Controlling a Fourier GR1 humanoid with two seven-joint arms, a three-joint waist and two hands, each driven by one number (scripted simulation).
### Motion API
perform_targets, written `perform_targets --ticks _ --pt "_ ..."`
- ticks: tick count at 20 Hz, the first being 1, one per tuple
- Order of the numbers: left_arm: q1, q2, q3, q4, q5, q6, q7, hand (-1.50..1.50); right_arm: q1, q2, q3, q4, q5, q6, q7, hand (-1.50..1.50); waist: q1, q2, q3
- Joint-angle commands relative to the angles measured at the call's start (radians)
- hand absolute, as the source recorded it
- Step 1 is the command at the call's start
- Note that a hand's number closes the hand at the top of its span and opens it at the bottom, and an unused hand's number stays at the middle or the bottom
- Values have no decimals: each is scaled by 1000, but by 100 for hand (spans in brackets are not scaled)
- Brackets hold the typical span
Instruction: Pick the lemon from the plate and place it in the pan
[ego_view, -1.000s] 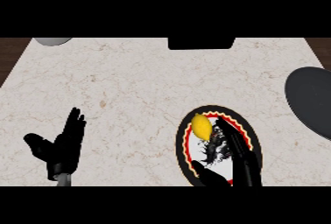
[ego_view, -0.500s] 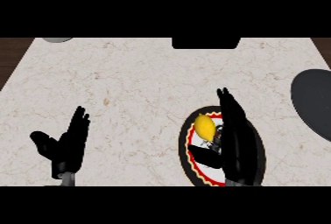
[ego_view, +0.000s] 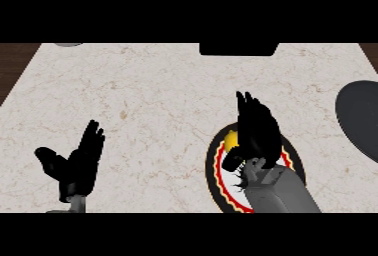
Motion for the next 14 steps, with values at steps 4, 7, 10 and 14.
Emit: perform_targets --ticks 4,7,10,14 --pt "-26 -20 17 93 2 -11 -7 0 -224 5 -47 217 -77 130 71 -150 -9 4 -4" --pt "32 -21 3 51 -11 -5 -16 0 -176 5 -94 225 -115 237 75 -150 -13 2 -4" --pt "2 -12 4 31 -4 -2 40 0 -155 5 -81 228 -210 304 107 -150 -16 0 -3" --pt "74 -1 11 -13 11 -30 35 0 -145 4 -85 181 -249 329 149 -150 -15 -2 -3"
